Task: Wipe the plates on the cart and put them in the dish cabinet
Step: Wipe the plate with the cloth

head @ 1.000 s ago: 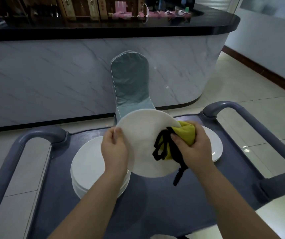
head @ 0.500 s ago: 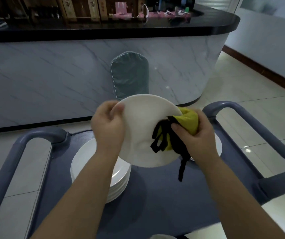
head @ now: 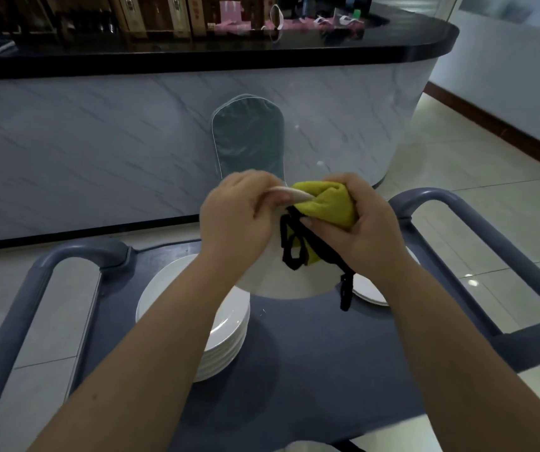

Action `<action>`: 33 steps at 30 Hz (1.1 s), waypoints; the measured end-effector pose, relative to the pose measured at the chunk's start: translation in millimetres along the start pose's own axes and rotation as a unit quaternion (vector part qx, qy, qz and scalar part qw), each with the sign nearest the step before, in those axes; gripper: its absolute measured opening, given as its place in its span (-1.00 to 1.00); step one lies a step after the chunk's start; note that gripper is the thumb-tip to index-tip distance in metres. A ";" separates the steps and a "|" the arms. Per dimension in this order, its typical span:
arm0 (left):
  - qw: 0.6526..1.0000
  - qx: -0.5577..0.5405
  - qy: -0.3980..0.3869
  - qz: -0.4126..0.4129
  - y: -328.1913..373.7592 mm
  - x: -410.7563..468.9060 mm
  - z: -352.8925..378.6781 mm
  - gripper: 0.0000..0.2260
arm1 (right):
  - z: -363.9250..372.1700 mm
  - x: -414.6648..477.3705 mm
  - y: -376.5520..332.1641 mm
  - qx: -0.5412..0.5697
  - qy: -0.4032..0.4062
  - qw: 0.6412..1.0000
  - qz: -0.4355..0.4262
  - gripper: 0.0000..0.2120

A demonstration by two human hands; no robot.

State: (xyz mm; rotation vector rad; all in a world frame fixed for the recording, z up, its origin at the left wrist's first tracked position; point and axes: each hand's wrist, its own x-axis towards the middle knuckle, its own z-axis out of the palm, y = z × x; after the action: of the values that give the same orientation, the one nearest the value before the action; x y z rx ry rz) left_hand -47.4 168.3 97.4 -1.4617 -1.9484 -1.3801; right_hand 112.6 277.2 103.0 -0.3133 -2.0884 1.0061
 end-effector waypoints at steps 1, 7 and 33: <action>0.996 -0.041 0.026 -0.073 -2.9 -2.6 -2.6 -0.90 | 0.7 -4.4 2.2 0.022 0.020 0.999 0.033 -0.70; 0.791 -0.221 0.148 -0.551 -17.6 -68.9 25.5 -0.79 | 22.3 -49.1 39.5 0.061 0.161 0.966 0.193 -0.71; 0.605 -0.556 -0.038 -0.569 -10.1 -80.4 10.7 -0.73 | -21.5 -64.9 50.3 -0.102 0.091 0.989 0.052 -0.48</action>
State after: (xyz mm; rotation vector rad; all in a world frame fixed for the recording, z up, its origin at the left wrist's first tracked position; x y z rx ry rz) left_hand -20.2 133.9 28.5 -0.1626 -2.1083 -3.5778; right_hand 166.2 288.8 38.3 -0.6004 -2.0264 0.7903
